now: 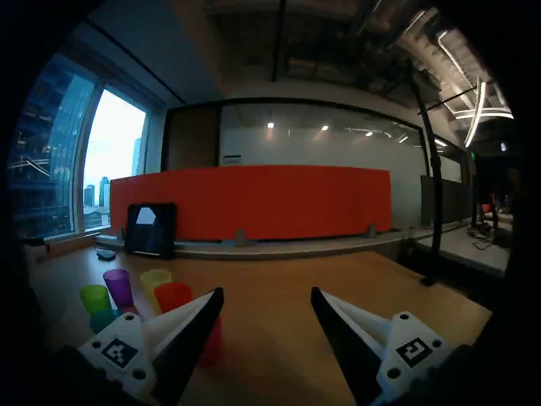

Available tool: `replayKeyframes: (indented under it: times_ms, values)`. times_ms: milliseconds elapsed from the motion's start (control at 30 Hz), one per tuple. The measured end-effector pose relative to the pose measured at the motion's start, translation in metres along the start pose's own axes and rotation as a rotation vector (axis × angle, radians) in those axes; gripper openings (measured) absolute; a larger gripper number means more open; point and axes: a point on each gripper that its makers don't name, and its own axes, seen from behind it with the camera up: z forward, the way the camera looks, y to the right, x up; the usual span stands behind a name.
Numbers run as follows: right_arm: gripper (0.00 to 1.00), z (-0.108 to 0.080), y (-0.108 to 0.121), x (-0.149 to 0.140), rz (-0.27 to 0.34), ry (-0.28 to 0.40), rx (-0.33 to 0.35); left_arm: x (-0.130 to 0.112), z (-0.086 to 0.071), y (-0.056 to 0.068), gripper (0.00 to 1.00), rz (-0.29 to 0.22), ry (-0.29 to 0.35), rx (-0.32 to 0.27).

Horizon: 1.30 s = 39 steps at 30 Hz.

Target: Pour water

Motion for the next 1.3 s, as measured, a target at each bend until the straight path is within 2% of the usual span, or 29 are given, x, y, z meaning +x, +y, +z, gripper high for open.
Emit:
replayKeyframes:
  times_ms: [200,467,700,900,1100,1300]
  values:
    - [1.00,0.004,0.002,0.026,0.013,-0.031,0.026,0.023,0.007,0.001,0.99,0.004,-0.026,-0.017]
    - [1.00,0.011,0.006,0.075,0.024,-0.056,0.063,0.062,0.020,0.009,0.98,-0.006,-0.054,-0.072]
    - [0.99,0.018,0.002,0.124,0.008,-0.054,0.091,0.114,0.031,0.005,0.98,-0.020,-0.038,-0.079]
    - [0.99,0.021,-0.005,0.158,-0.020,-0.044,0.108,0.157,0.039,0.007,0.99,-0.016,-0.023,-0.096]
    - [0.99,0.022,-0.010,0.182,-0.029,-0.039,0.120,0.192,0.044,0.012,0.99,-0.015,-0.011,-0.116]
    - [0.99,0.021,-0.014,0.191,-0.018,-0.039,0.142,0.208,0.045,0.017,0.98,-0.020,-0.001,-0.143]
